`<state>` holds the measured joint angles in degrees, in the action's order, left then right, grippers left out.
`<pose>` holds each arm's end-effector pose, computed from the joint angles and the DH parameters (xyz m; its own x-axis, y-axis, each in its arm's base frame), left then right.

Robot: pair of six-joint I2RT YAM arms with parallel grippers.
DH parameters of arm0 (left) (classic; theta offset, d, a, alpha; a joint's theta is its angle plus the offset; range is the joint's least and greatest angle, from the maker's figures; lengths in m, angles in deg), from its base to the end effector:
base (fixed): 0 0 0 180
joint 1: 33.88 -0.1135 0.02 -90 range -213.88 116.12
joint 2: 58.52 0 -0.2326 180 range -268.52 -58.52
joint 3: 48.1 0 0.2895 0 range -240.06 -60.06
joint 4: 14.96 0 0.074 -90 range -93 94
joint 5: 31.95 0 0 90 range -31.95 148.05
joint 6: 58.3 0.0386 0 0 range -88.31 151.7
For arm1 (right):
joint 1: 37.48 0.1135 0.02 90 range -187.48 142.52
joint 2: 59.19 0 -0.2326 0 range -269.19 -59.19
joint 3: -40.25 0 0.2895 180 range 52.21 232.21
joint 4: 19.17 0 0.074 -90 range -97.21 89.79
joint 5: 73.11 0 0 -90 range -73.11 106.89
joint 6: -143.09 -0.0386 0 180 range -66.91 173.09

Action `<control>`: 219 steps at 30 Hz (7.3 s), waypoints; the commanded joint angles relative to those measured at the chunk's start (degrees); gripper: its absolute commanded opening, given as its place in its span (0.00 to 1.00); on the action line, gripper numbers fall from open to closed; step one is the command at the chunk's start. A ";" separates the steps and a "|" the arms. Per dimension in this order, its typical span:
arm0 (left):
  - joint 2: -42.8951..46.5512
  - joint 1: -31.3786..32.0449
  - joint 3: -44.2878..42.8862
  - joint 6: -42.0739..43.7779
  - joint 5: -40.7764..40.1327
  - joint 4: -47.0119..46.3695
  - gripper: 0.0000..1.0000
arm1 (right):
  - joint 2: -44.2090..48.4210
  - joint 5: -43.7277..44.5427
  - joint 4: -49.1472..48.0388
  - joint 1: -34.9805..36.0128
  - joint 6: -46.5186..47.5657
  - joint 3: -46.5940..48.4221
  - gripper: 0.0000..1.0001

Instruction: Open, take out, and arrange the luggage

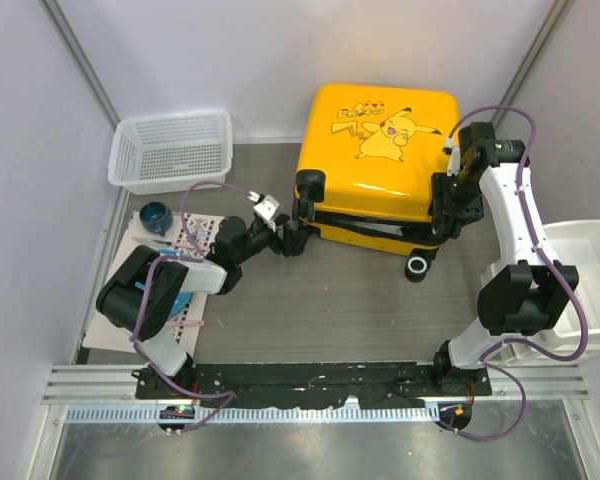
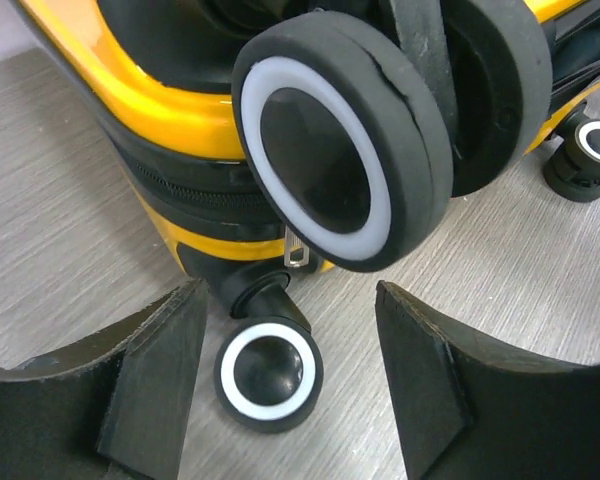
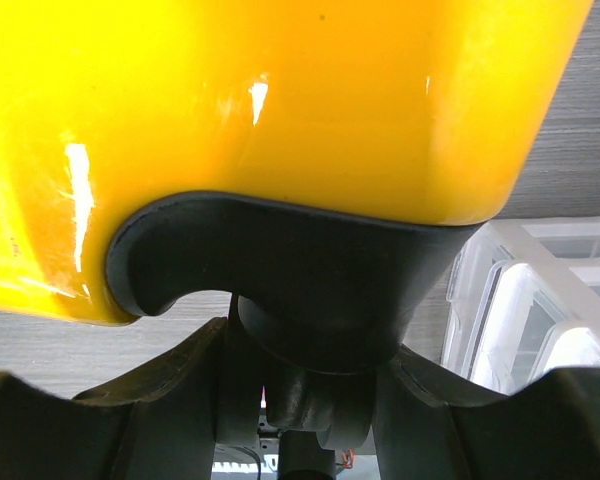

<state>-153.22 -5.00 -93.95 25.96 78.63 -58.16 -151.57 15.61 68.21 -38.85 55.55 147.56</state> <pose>0.2904 -0.1757 0.1165 -0.1616 -0.0178 -0.9867 0.7460 0.6523 -0.1340 0.3433 -0.0073 0.3131 -0.9530 -0.0201 -0.3022 -0.0238 0.9997 0.0083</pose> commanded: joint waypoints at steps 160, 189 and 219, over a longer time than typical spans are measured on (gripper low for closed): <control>-26.36 -15.34 -46.73 -4.45 14.49 18.06 0.61 | -1.15 -13.12 4.04 -8.39 7.30 7.05 0.00; 15.85 -21.33 -19.29 -6.57 16.51 50.68 0.72 | 14.86 -27.72 -41.38 32.73 -18.79 -25.22 0.01; 18.67 -20.80 -21.22 -10.08 10.80 49.44 0.71 | -12.11 -2.59 -37.35 -14.54 -13.71 13.44 0.36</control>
<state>-137.59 -26.02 -115.02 15.36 90.52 -7.82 -159.40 9.64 36.58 -52.84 42.46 151.59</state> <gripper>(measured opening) 0.715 0.386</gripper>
